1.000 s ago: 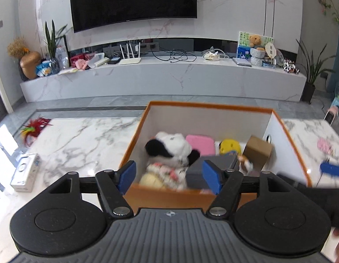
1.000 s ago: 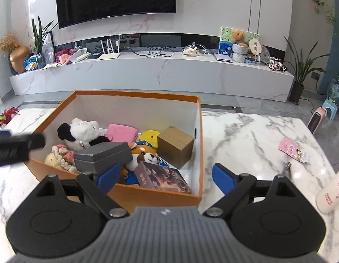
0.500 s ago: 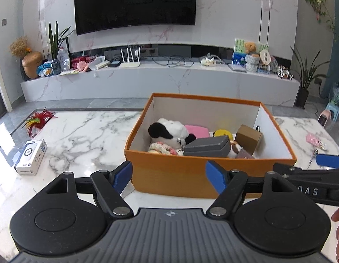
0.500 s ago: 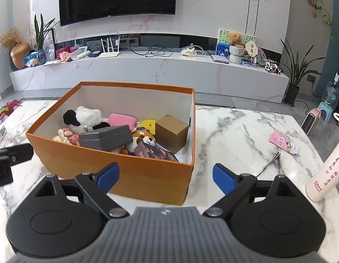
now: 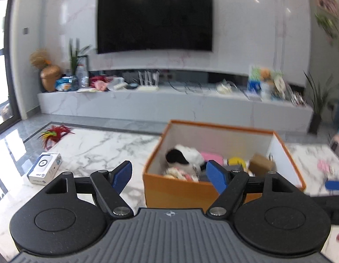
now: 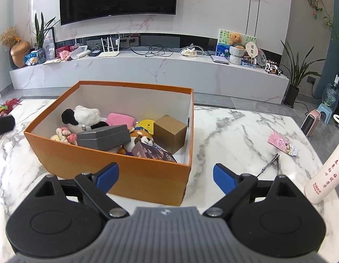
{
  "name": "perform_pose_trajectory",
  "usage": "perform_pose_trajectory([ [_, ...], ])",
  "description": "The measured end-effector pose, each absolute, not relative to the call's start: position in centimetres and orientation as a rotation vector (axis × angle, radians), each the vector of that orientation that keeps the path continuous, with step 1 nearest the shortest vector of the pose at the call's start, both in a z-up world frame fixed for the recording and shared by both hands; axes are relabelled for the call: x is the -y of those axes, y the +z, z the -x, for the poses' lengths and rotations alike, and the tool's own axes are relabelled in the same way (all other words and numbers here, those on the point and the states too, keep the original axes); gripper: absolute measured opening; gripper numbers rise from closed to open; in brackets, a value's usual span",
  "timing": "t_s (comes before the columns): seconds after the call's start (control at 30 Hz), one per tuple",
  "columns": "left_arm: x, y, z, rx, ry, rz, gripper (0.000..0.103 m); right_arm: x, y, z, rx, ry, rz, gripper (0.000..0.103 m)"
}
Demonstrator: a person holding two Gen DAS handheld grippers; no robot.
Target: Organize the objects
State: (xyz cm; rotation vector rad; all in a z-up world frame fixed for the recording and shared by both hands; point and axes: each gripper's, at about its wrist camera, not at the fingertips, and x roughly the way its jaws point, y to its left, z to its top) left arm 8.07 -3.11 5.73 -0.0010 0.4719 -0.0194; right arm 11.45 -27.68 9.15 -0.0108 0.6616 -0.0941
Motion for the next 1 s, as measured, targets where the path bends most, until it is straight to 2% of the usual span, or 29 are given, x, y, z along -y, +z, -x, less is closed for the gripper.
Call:
perform_pose_trajectory([
  [0.23, 4.2, 5.4, -6.8, -0.379, 0.191, -0.118, 0.088, 27.6, 9.1, -11.5, -0.662, -0.097, 0.014, 0.094],
  [0.57, 4.8, 4.9, -7.3, -0.549, -0.057, -0.064, 0.088, 27.4, 9.0, -11.5, -0.67, -0.088, 0.035, 0.094],
  [1.0, 5.2, 4.2, -7.7, -0.59, -0.099, -0.038, 0.088, 27.3, 8.9, -11.5, -0.674, -0.086, 0.051, 0.094],
])
